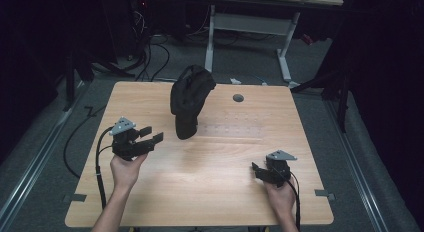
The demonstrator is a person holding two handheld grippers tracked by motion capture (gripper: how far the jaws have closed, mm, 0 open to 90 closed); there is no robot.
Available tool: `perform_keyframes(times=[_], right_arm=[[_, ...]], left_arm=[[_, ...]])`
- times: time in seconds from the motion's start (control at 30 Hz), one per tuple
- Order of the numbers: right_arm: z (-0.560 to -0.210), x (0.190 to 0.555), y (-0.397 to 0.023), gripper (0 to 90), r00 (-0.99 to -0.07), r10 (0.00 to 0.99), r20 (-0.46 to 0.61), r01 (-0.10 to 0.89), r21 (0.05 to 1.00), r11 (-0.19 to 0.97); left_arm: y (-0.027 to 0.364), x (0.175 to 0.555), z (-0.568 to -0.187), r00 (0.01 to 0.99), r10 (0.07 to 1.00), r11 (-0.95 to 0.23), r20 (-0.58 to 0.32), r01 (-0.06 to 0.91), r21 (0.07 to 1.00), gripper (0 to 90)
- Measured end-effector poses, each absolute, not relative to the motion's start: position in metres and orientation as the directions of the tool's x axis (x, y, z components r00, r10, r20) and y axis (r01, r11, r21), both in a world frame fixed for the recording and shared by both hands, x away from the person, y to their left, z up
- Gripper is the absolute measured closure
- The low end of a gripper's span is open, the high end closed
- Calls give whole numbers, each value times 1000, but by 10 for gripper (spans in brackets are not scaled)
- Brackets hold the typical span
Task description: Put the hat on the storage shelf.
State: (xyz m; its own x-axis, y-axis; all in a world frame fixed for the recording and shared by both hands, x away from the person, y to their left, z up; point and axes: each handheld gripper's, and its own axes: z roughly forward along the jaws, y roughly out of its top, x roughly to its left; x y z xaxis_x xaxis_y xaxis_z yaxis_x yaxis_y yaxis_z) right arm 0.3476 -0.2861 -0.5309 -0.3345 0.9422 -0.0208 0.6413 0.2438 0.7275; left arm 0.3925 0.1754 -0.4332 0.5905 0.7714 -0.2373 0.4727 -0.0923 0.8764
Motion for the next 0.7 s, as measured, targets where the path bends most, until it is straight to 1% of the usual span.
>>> perform_keyframes(times=[0.43,0.7], right_arm=[[-531,347,-286,363,-332,943,-18,643,727,241],[-531,347,-286,362,-333,943,-18,643,727,241]], left_arm=[[188,382,-448,573,773,-71,-270,501,862,412],[195,376,-459,572,775,-71,-268,501,862,397]])
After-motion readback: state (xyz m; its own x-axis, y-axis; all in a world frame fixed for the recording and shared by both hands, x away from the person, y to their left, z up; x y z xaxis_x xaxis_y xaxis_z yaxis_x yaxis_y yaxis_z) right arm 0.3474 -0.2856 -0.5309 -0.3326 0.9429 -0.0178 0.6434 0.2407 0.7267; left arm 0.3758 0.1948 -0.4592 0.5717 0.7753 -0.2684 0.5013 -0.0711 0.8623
